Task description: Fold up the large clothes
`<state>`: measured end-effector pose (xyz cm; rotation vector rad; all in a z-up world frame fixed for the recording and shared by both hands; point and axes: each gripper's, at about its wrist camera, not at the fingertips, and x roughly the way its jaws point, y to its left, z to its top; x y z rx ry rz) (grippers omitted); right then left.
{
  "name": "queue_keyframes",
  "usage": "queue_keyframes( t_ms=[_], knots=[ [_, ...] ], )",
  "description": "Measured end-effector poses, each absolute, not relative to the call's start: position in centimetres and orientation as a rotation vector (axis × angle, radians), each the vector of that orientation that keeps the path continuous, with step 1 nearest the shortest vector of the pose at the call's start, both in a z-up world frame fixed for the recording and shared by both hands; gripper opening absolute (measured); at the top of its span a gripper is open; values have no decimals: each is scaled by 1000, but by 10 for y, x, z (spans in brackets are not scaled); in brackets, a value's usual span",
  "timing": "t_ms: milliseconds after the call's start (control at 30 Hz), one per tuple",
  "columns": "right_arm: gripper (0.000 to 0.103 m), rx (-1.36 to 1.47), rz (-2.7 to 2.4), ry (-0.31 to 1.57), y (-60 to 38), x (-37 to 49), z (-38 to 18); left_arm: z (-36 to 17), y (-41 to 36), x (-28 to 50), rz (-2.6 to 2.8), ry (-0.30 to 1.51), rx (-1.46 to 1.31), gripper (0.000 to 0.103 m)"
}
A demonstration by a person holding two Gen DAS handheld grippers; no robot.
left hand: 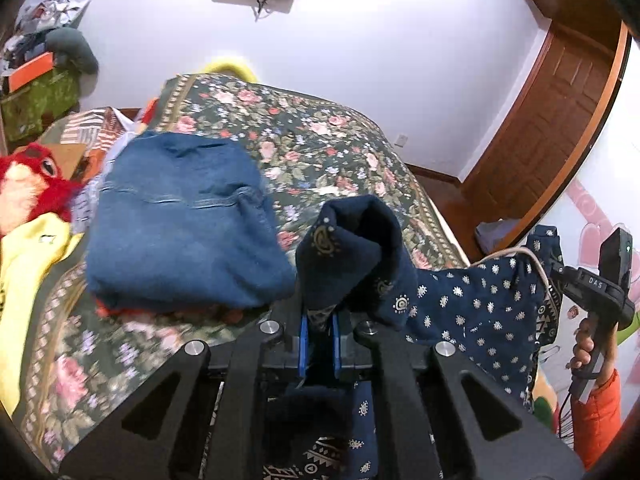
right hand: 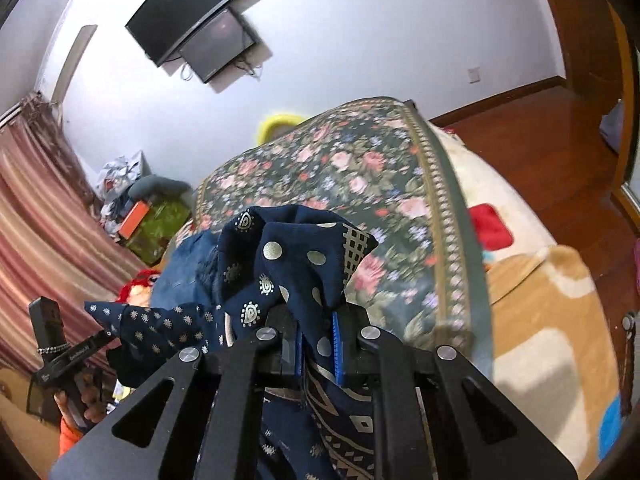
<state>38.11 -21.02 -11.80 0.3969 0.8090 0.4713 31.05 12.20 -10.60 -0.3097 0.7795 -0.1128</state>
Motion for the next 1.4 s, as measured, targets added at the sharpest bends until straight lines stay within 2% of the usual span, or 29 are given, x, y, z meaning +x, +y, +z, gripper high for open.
queue_keyframes(
  t_ms=[300,633,700,833,967,1133,1167,1200,1233,1400],
  knots=[
    [10,375,373,859,-230,448,-152,-141,104,412,-137,884,-341,8],
    [10,397,243,1007,-247,505,-230,-203,99,497,59,976,-145,8],
    [12,383,227,1020,-248,507,-241,-216,103,504,88,999,-146,9],
    [21,364,189,1028,-249,505,-243,-232,108,507,127,1020,-149,13],
    [26,320,155,1054,-252,499,-234,-229,100,496,133,1004,-103,14],
    [41,281,153,1064,-256,475,-206,-208,90,474,110,1008,-56,38],
    [41,271,160,1053,-255,469,-201,-202,89,467,93,1008,-64,41],
    [41,247,168,1031,-254,460,-189,-198,89,462,74,1011,-75,50],
    [41,220,174,1011,-251,451,-179,-192,90,455,49,1011,-95,55],
    [45,137,217,921,-240,408,-133,-158,83,416,8,972,-82,55]
  ],
)
